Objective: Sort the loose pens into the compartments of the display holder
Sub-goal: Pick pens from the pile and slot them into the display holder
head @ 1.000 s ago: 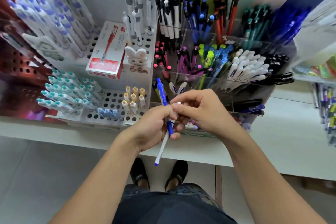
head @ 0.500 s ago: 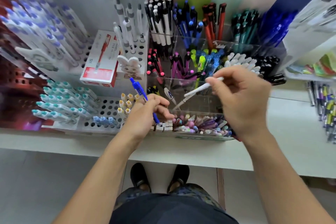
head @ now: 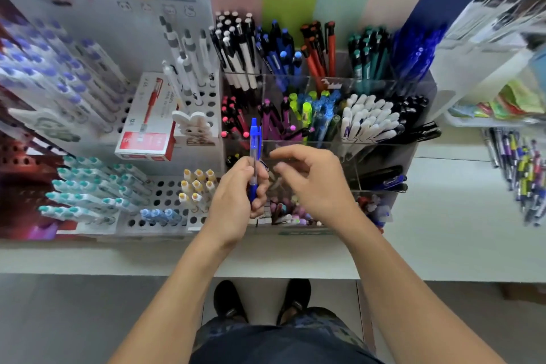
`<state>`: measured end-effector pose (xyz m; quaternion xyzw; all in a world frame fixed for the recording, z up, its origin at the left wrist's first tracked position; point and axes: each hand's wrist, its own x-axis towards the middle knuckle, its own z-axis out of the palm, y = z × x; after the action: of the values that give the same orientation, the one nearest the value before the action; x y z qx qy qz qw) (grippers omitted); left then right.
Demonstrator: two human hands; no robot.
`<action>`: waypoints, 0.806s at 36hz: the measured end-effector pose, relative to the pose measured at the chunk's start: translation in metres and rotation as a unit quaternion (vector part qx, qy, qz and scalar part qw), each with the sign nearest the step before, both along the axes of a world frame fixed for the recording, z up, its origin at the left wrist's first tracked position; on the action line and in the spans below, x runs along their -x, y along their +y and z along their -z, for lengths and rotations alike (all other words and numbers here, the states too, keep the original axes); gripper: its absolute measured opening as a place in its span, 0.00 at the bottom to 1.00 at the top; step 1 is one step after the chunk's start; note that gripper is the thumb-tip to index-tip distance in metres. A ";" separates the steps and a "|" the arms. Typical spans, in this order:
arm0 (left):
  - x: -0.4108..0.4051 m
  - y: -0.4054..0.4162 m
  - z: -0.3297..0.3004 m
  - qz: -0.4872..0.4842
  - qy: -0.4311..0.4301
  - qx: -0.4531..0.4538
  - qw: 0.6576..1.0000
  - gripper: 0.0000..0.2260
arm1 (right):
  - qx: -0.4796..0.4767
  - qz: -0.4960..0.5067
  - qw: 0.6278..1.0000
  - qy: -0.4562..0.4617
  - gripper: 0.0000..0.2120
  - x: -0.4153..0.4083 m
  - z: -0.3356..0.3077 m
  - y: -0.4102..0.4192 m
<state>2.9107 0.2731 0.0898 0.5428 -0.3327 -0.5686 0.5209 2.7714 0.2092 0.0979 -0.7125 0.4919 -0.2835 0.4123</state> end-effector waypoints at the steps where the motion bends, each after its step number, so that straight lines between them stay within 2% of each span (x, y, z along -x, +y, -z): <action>1: 0.002 -0.001 -0.001 -0.006 -0.016 0.005 1.000 0.10 | -0.002 0.036 0.999 -0.006 0.10 0.005 -0.006 0.000; 2: 0.005 -0.003 -0.002 -0.013 -0.027 0.007 1.000 0.11 | 0.014 0.069 0.997 0.008 0.10 0.011 -0.010 -0.001; 4: 0.009 -0.005 -0.004 -0.028 -0.035 0.003 0.999 0.13 | 0.060 0.089 0.989 0.106 0.09 0.018 -0.012 -0.003; 6: 0.012 -0.008 -0.004 -0.044 -0.041 -0.005 0.998 0.14 | 0.025 0.050 0.977 0.206 0.11 0.017 -0.004 -0.005; 8: 0.015 -0.009 -0.003 -0.055 -0.048 -0.010 0.997 0.14 | -0.025 0.019 0.968 0.247 0.09 0.011 0.012 -0.004; 12: 0.017 -0.008 0.000 -0.065 -0.045 -0.020 0.997 0.13 | -0.006 0.024 0.977 0.211 0.08 0.002 0.034 0.000; 16: 0.013 -0.008 0.004 -0.064 -0.059 -0.025 0.996 0.12 | 0.032 0.030 0.977 0.211 0.08 0.010 0.034 0.003; 20: 0.013 -0.010 0.007 -0.074 -0.065 -0.025 0.995 0.12 | 0.075 -0.036 0.979 0.186 0.12 0.008 0.033 0.003; 24: 0.014 -0.013 0.008 -0.086 -0.078 0.005 0.993 0.13 | 0.067 -0.110 0.982 0.139 0.13 -0.001 0.035 0.006; 29: 0.010 -0.013 0.008 -0.084 -0.088 0.030 0.992 0.13 | 0.034 -0.121 0.989 0.074 0.14 -0.002 0.026 0.007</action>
<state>2.9002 0.2603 0.0819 0.6005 -0.3472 -0.4627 0.5520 2.7737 0.2165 0.0719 -0.7995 0.4214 -0.1940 0.3816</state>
